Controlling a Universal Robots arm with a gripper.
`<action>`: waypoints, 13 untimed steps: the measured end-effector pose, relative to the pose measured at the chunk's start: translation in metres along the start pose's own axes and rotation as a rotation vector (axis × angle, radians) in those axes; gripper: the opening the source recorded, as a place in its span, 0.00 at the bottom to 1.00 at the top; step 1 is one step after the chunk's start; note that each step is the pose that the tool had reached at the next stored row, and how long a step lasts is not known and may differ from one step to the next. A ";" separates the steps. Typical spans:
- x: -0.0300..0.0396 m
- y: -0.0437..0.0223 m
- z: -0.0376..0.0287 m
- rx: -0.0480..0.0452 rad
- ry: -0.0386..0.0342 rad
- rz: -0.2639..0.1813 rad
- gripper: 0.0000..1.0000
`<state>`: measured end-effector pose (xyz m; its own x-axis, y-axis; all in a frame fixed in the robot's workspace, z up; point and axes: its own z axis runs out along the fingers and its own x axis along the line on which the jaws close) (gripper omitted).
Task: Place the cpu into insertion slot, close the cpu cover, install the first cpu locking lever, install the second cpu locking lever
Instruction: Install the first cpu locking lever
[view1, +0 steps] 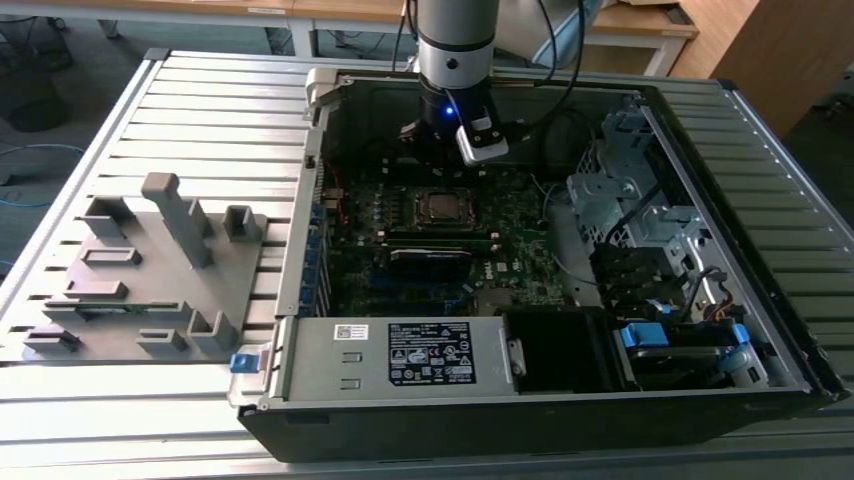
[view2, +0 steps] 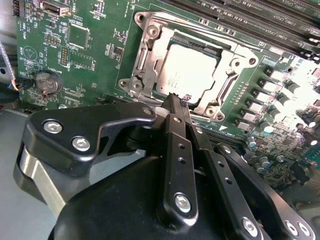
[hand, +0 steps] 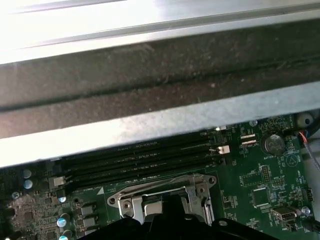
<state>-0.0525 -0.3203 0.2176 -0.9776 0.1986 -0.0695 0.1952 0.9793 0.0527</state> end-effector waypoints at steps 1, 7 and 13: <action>0.0000 0.0000 0.0000 -0.0001 0.0001 0.000 0.10; -0.0001 0.0001 -0.0014 -0.0003 0.0001 0.000 0.10; -0.0002 0.0001 -0.0025 0.0004 0.0004 0.000 0.10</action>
<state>-0.0525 -0.3204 0.2201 -0.9776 0.1986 -0.0692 0.1953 0.9794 0.0523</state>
